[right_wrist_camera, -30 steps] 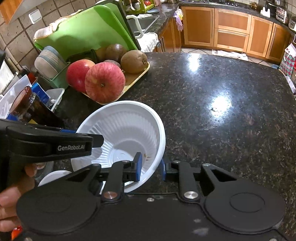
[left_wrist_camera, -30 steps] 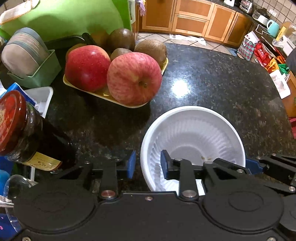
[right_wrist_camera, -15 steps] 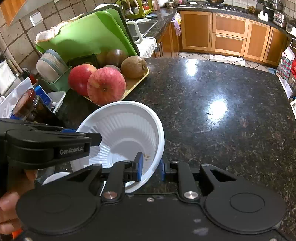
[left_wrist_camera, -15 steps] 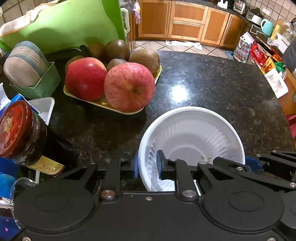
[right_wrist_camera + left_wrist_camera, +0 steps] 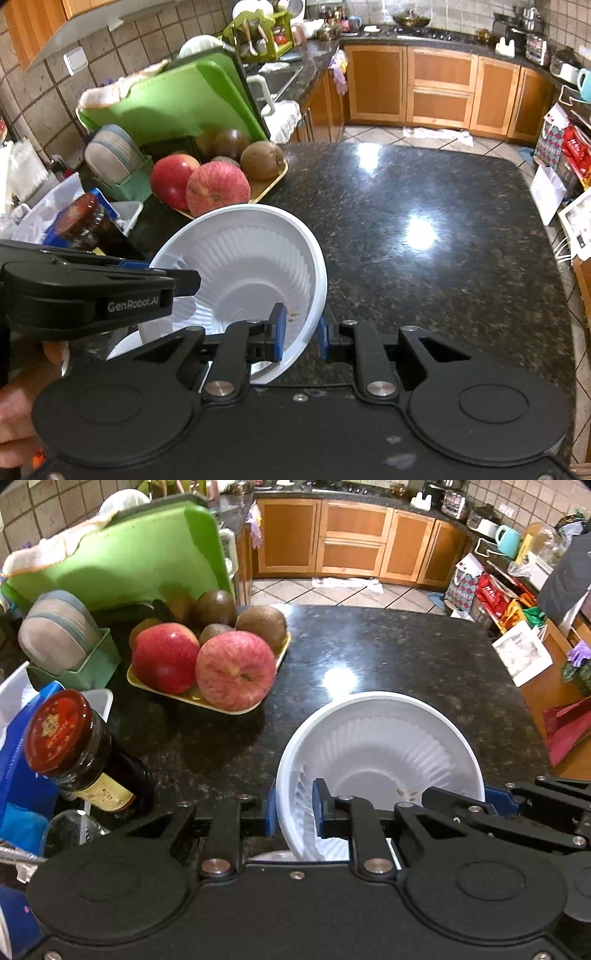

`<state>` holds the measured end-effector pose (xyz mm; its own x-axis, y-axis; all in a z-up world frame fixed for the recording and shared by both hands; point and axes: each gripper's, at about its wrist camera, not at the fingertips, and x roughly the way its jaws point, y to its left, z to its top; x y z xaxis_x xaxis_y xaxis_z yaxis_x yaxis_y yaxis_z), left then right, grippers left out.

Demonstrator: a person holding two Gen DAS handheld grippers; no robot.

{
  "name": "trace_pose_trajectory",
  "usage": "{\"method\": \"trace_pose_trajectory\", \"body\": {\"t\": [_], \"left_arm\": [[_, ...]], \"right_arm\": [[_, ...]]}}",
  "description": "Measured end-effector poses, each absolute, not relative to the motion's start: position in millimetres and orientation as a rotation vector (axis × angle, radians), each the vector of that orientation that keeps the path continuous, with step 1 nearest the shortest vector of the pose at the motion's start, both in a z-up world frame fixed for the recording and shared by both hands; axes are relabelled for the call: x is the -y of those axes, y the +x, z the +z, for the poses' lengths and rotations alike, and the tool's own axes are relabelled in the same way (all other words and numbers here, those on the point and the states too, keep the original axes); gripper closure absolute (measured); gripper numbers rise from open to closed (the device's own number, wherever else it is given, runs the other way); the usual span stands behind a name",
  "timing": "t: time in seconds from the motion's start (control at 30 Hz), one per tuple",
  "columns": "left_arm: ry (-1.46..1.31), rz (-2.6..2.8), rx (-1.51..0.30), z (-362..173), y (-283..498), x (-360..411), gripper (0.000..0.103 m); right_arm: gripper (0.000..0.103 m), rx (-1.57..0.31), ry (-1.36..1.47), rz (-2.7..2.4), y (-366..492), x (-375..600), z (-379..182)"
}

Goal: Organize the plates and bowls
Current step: 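Lift the white bowl with the left gripper and carry it toward the other bowl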

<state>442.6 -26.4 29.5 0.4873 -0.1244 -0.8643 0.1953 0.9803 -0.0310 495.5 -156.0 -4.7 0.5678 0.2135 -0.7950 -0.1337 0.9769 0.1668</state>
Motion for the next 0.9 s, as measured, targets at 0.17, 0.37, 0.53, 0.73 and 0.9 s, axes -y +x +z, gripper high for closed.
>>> {"method": "trace_pose_trajectory", "body": {"t": [0.17, 0.37, 0.53, 0.73, 0.9], "left_arm": [[0.091, -0.224, -1.004, 48.1, 418.3, 36.1, 0.078], [0.126, -0.246, -0.954, 66.3, 383.9, 48.4, 0.078], [0.142, -0.263, -0.930, 76.3, 355.0, 61.2, 0.078], [0.139, -0.275, -0.914, 78.6, 325.2, 74.0, 0.078], [0.151, -0.284, -0.905, 75.2, 298.7, 85.2, 0.078]], "right_arm": [[0.083, -0.895, 0.094, 0.193, 460.3, 168.7, 17.2], [0.083, -0.842, 0.104, 0.189, 422.2, 186.5, 38.0], [0.083, -0.786, 0.098, 0.186, 388.2, 202.3, 52.0], [0.083, -0.769, 0.109, 0.188, 350.4, 221.4, 54.6], [0.083, -0.766, 0.137, 0.203, 320.7, 240.2, 49.0]]}}
